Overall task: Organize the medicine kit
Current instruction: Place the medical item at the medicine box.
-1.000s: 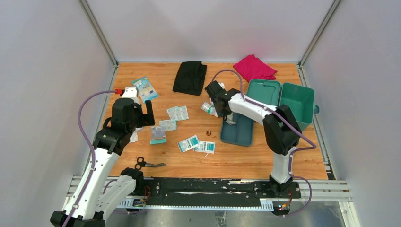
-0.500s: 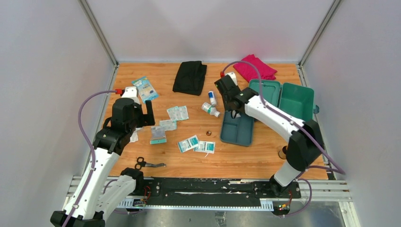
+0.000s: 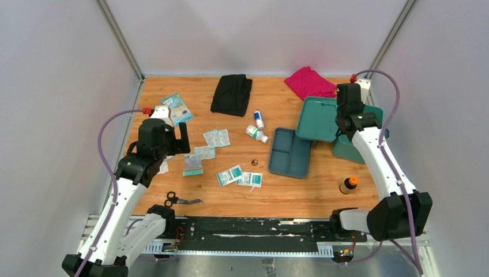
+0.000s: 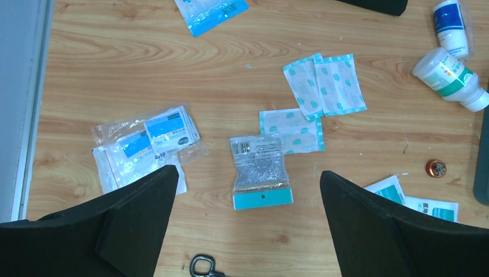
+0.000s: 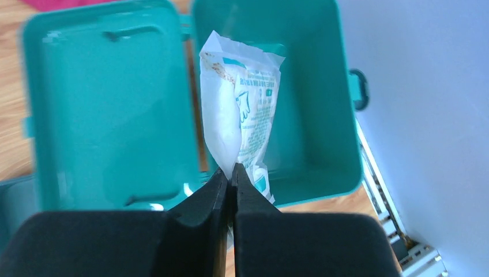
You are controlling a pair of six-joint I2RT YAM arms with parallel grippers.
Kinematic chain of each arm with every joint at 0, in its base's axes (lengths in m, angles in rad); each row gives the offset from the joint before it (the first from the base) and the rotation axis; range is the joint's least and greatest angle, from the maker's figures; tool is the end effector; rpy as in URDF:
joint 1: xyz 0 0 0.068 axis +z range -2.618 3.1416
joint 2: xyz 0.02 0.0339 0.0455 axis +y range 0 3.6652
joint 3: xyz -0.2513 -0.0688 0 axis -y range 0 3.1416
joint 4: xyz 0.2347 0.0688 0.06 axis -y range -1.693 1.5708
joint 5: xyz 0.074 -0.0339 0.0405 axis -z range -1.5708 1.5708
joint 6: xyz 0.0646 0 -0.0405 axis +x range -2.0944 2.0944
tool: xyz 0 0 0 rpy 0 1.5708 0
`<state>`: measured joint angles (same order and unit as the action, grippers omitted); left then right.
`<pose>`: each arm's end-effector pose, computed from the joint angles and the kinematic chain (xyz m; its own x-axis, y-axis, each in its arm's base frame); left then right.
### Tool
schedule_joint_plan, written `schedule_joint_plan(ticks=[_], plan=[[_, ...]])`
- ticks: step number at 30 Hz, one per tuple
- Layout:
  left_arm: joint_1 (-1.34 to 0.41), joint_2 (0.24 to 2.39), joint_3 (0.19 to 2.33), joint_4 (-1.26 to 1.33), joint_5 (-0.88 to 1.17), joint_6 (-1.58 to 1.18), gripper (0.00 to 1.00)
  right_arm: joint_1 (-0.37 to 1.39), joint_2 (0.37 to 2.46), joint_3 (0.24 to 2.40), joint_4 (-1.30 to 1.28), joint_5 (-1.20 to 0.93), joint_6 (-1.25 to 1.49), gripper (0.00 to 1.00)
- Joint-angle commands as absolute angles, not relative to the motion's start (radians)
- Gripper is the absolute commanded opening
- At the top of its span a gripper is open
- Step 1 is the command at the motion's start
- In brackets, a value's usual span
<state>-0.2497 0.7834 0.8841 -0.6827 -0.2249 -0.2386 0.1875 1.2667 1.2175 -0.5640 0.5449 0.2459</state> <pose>0.1817 -0.0315 0.2988 -0.5318 -0.1021 -0.8407 -0.0672 0.9947 -0.0783 0.2890 0.0208 0.3273 -0.4858 0.1197 -0.8658 0.3870 0.9177 -0.0902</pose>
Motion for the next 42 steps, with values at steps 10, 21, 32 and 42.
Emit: schedule_joint_plan(ticks=[10, 21, 32, 42], plan=[[-0.241, 0.787, 0.876, -0.678, -0.204, -0.223, 1.0, -0.136, 1.509, 1.25, -0.467, 0.319, 0.29, 0.07], [-0.241, 0.786, 0.876, -0.679, -0.2, -0.222, 1.0, -0.154, 1.649, 1.297, -0.472, 0.318, 0.322, 0.45], [-0.241, 0.786, 0.876, -0.678, -0.198, -0.222, 1.0, -0.161, 1.786, 1.404, -0.512, 0.035, 0.296, 0.4], [-0.241, 0.785, 0.876, -0.679, -0.201, -0.222, 1.0, -0.109, 1.864, 1.435, -0.506, -0.185, 0.323, 0.41]])
